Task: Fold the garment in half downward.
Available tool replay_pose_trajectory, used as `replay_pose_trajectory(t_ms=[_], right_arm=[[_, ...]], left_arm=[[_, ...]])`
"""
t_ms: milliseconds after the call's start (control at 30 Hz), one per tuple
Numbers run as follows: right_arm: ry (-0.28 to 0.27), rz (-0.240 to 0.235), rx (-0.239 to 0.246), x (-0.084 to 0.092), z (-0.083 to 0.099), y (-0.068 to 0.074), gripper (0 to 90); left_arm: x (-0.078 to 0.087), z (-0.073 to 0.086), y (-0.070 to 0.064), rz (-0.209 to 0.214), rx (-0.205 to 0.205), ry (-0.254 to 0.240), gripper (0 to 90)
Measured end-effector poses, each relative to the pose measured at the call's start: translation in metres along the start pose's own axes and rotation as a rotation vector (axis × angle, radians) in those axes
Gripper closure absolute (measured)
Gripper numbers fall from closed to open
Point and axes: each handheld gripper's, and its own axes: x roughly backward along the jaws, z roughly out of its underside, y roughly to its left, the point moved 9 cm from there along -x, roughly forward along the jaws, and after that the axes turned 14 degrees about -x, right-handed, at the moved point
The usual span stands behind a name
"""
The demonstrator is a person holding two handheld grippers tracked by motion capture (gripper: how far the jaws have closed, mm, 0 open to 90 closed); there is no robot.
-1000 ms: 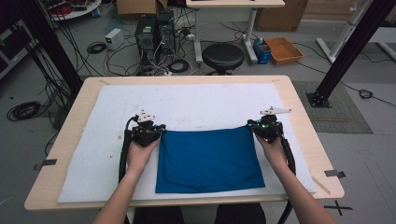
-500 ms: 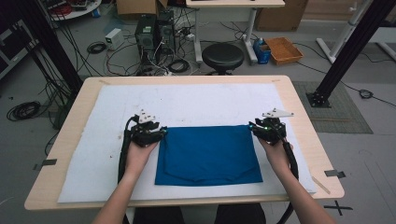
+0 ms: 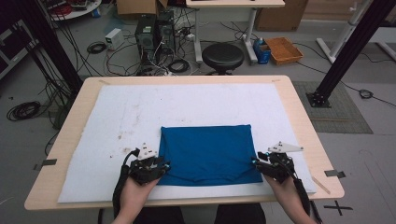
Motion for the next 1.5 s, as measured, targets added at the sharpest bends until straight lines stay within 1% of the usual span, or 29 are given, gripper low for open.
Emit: replay_pose_trajectory(t_ms=[67, 167, 233, 333, 367, 467, 500, 567, 633, 667, 767, 800, 867, 900, 933, 967, 1000, 1033, 1067, 1100, 1167, 1200, 1267, 1300, 1333, 1367, 1433, 1500], right_arm=[[0.021, -0.012, 0.005, -0.001, 0.008, 0.002, 66.3], [0.051, -0.020, 0.019, -0.005, 0.013, 0.005, 73.7], [0.060, -0.024, 0.034, -0.006, 0.014, 0.007, 79.5], [0.056, -0.028, 0.048, -0.006, 0.013, 0.008, 86.7], [0.053, -0.031, 0.052, -0.005, 0.012, 0.008, 87.5], [0.044, -0.032, 0.065, -0.002, 0.011, 0.010, 88.0], [0.038, -0.033, 0.070, 0.000, 0.010, 0.011, 88.0], [0.034, -0.039, 0.074, 0.003, 0.009, 0.012, 88.0], [0.026, -0.044, 0.081, 0.008, 0.009, 0.015, 88.0], [0.024, -0.045, 0.092, 0.011, 0.009, 0.016, 88.0], [0.026, -0.050, 0.105, 0.017, 0.012, 0.020, 88.0], [0.030, -0.051, 0.108, 0.018, 0.014, 0.021, 88.0], [0.036, -0.053, 0.109, 0.019, 0.017, 0.021, 88.0], [0.038, -0.049, 0.107, 0.019, 0.018, 0.021, 87.9], [0.038, -0.049, 0.110, 0.018, 0.020, 0.021, 87.7], [0.036, -0.047, 0.113, 0.018, 0.020, 0.020, 85.0], [0.035, -0.045, 0.112, 0.017, 0.020, 0.019, 81.6], [0.028, -0.042, 0.101, 0.017, 0.019, 0.018, 76.9], [0.020, -0.043, 0.099, 0.018, 0.017, 0.017, 76.5], [0.011, -0.043, 0.095, 0.019, 0.015, 0.016, 73.7], [-0.018, -0.038, 0.094, 0.020, 0.008, 0.014, 65.8], [-0.036, -0.038, 0.086, 0.021, 0.003, 0.012, 63.0], [-0.091, -0.048, 0.082, 0.022, -0.011, 0.008, 55.4], [-0.131, -0.058, 0.083, 0.023, -0.021, 0.005, 52.1], [-0.156, -0.059, 0.084, 0.024, -0.026, 0.004, 51.0], [-0.192, -0.052, 0.080, 0.024, -0.036, -0.001, 49.0], [-0.229, -0.054, 0.069, 0.024, -0.048, -0.005, 45.8], [-0.258, -0.041, 0.056, 0.021, -0.062, -0.011, 42.9]], left_arm=[[-0.002, 0.002, -0.003, 0.013, 0.001, 0.004, 67.9], [-0.004, 0.002, -0.004, 0.025, 0.002, 0.001, 72.1], [-0.004, 0.002, -0.005, 0.033, -0.003, 0.000, 75.7], [-0.003, 0.002, -0.006, 0.035, -0.026, -0.001, 84.0], [-0.002, 0.001, -0.006, 0.038, -0.031, -0.002, 86.3], [0.001, 0.000, -0.007, 0.044, -0.036, -0.004, 87.0], [0.002, -0.002, -0.007, 0.045, -0.029, -0.012, 87.0], [0.008, -0.004, -0.008, 0.058, -0.022, -0.023, 87.1], [0.014, -0.007, -0.009, 0.069, -0.025, -0.033, 87.0], [0.017, -0.007, -0.010, 0.071, -0.020, -0.037, 87.0], [0.023, -0.006, -0.012, 0.077, -0.023, -0.035, 87.0], [0.024, -0.004, -0.013, 0.084, -0.024, -0.024, 87.0], [0.024, -0.001, -0.014, 0.084, -0.022, -0.019, 86.9], [0.024, 0.001, -0.013, 0.086, -0.028, -0.008, 86.9], [0.023, 0.002, -0.013, 0.083, -0.019, -0.011, 86.4], [0.022, 0.003, -0.012, 0.079, -0.018, -0.007, 82.8], [0.022, 0.003, -0.009, 0.066, -0.002, -0.007, 77.3], [0.022, 0.003, -0.006, 0.057, 0.005, -0.010, 68.0], [0.022, 0.001, -0.003, 0.047, 0.010, -0.018, 65.2], [0.022, 0.000, 0.000, 0.038, 0.010, -0.027, 62.4], [0.022, -0.005, 0.006, 0.023, 0.010, -0.043, 52.6], [0.023, -0.007, 0.009, 0.012, 0.005, -0.052, 49.8], [0.022, -0.016, 0.018, -0.007, -0.006, -0.079, 45.4], [0.022, -0.019, 0.020, -0.012, -0.008, -0.089, 45.1], [0.022, -0.025, 0.025, -0.026, -0.015, -0.107, 44.1], [0.022, -0.028, 0.028, -0.032, -0.020, -0.114, 43.0], [0.020, -0.041, 0.036, -0.049, -0.043, -0.145, 43.0], [0.017, -0.050, 0.042, -0.052, -0.059, -0.165, 42.4]])
